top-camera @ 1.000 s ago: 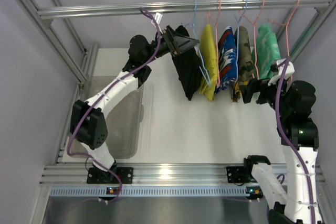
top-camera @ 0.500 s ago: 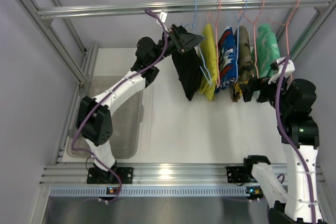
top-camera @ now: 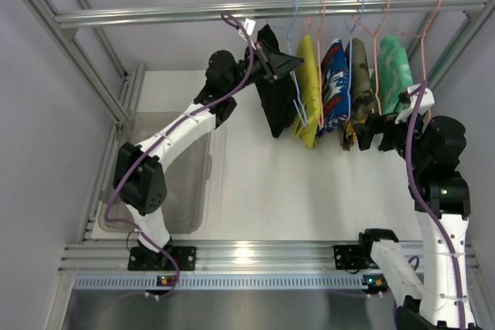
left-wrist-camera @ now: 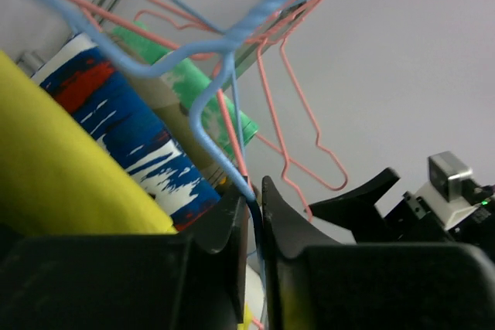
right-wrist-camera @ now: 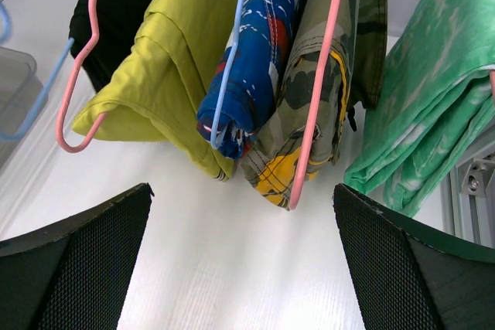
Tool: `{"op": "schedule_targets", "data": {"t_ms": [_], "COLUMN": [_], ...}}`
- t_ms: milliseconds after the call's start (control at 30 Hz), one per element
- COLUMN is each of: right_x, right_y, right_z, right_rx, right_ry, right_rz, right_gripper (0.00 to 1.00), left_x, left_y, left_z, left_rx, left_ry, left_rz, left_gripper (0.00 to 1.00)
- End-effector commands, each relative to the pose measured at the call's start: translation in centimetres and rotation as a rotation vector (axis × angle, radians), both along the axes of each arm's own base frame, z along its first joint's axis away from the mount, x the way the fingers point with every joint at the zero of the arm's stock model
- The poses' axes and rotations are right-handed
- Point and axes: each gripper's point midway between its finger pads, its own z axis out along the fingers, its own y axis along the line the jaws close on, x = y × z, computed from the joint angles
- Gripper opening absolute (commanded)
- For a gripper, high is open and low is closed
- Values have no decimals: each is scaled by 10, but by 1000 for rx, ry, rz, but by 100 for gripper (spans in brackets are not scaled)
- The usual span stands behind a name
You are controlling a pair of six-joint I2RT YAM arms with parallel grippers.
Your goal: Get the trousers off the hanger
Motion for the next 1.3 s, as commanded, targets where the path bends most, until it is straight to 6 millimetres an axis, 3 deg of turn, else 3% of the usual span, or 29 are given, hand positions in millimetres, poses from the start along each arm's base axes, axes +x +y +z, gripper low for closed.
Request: {"op": "schedule_targets", "data": {"t_ms": [0,33,167,367,500,667,700,733,800,867,900,967,1100,1167,1200,1233,1267], "right_x": [1,0,-2,-5,-6,-15,-17,-18,-20,-21,-19,-19,-4,-8,2,-9,-9], "right_y": [-5,-5,-3,2,10,29,35,39,48,54,60,67,87,114,123,146,156], "right_z": [18,18,23,32,39,63,68,76,84,96,101,110,118,122,117,124,124], "right_rx": [-14,-16,-16,-3,21,99,118,143,175,223,240,299,392,418,423,408,405], "right_ry": [-61,-63,-73,-91,-96,-140,-149,-163,-170,-177,-179,-172,-134,-104,-73,-72,-66], "right_rz": [-16,-16,-7,20,60,142,175,193,242,274,309,341,423,518,526,609,640], "right_gripper": [100,99,99,99,99,99,100,99,99,99,99,99,98,94,93,90,89], "left_x": [-3,-3,-12,-44,-61,-81,-91,-90,-101,-104,-111,-111,-116,-111,-102,-99,-96], "left_y": [7,8,11,33,47,64,72,72,85,90,97,102,122,133,141,145,149], "left_z": [36,42,69,123,135,127,133,120,123,111,116,103,98,95,84,78,74], "left_rx": [15,17,11,-24,-20,4,-4,20,16,29,20,40,40,22,31,20,19], "left_ry": [-146,-161,-223,-332,-325,-264,-270,-243,-237,-196,-201,-155,-104,-49,2,50,75], "left_rz": [51,59,58,67,81,83,95,100,118,116,126,145,208,253,281,287,301], "left_gripper": [9,1,0,0,0,0,0,0,0,0,0,0,0,0,0,0,0]}}
